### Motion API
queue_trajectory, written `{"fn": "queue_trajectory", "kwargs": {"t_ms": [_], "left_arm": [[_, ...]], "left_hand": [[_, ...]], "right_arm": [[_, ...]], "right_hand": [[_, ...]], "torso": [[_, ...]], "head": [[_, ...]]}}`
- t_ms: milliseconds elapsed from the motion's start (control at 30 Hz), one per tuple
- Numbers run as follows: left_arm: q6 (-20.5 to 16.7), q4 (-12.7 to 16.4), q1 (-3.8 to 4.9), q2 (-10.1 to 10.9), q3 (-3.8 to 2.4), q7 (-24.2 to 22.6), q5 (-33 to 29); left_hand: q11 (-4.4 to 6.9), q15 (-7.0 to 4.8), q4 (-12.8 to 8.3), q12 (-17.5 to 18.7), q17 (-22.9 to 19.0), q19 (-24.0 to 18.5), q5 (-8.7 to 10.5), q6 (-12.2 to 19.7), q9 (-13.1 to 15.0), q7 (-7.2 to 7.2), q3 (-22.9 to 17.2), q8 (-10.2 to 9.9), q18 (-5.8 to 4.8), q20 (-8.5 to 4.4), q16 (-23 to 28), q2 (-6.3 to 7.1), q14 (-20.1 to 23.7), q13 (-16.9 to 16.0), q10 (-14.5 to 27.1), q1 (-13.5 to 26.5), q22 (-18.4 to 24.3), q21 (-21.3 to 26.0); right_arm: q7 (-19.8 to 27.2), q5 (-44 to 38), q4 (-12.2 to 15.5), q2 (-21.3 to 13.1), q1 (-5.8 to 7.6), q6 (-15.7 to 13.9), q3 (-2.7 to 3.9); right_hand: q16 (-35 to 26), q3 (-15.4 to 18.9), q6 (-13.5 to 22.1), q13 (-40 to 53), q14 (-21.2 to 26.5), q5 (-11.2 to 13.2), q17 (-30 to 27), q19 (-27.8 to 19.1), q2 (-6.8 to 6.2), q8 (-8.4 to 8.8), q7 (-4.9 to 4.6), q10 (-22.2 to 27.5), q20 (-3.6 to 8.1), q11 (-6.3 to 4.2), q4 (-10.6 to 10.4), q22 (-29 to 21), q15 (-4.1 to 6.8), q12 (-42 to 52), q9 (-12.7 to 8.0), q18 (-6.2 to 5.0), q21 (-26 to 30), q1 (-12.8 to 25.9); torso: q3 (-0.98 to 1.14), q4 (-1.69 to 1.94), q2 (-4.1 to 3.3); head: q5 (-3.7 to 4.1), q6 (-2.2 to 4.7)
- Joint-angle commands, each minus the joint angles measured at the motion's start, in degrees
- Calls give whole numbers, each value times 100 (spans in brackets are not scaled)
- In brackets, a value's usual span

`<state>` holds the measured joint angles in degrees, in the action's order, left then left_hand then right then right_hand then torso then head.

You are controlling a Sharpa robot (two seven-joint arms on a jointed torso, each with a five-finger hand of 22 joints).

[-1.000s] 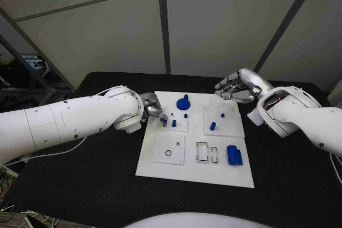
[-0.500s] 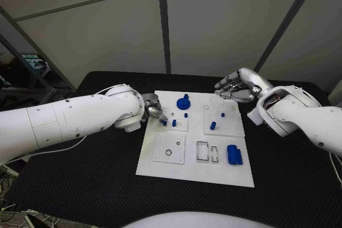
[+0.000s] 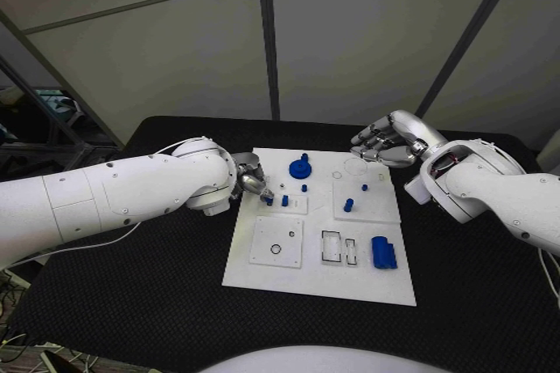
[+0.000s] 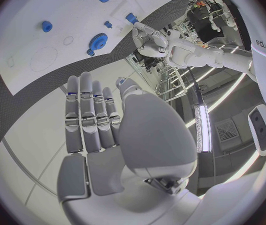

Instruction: Assemble the parts on the task board

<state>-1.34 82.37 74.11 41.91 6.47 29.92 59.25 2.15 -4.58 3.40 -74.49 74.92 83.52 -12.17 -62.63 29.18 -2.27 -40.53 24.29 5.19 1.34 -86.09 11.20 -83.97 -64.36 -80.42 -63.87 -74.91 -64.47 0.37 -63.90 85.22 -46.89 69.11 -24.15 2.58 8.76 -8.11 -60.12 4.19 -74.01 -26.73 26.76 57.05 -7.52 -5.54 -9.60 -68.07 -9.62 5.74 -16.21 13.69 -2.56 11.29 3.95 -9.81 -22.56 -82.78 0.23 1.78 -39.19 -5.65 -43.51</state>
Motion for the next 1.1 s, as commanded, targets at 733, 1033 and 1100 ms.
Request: {"fn": "queue_trajectory", "kwargs": {"t_ms": [733,1033,1100], "left_arm": [[188,1,-14,5,10,82,70],[410,-117,-13,-140,8,83,68],[452,-144,-12,-171,8,86,67]], "left_hand": [[1,-53,-831,-37,775,63,-48,-41,47,10,-837,40,-65,-9,-18,21,-418,-60,-51,-63,-911,-62],[-1,-53,-827,-59,774,60,-55,-42,51,9,-836,44,-62,-9,-17,22,-418,-97,-68,-56,-907,-48],[-2,-52,-822,-60,774,59,-56,-42,54,8,-832,46,-61,-9,-17,22,-418,-99,-71,-48,-906,-42]], "right_arm": [[49,14,-19,27,9,30,4],[46,19,-16,31,10,35,4],[46,19,-15,29,10,37,4]], "right_hand": [[-29,-25,5,-8,-13,-28,-7,22,-62,27,-48,1,-24,36,8,-7,-29,-32,-8,-62,31,-2],[-29,-25,5,-8,-13,-28,-7,22,-62,27,-48,1,-24,36,8,-7,-29,-32,-8,-62,31,-2],[-29,-25,5,-8,-13,-28,-7,22,-62,27,-48,1,-24,36,8,-7,-29,-32,-8,-62,31,-2]], "torso": [[2,-3,-2],[5,-11,-7],[5,-11,-6]], "head": [[-20,-14],[-20,-34],[-18,-46]]}}
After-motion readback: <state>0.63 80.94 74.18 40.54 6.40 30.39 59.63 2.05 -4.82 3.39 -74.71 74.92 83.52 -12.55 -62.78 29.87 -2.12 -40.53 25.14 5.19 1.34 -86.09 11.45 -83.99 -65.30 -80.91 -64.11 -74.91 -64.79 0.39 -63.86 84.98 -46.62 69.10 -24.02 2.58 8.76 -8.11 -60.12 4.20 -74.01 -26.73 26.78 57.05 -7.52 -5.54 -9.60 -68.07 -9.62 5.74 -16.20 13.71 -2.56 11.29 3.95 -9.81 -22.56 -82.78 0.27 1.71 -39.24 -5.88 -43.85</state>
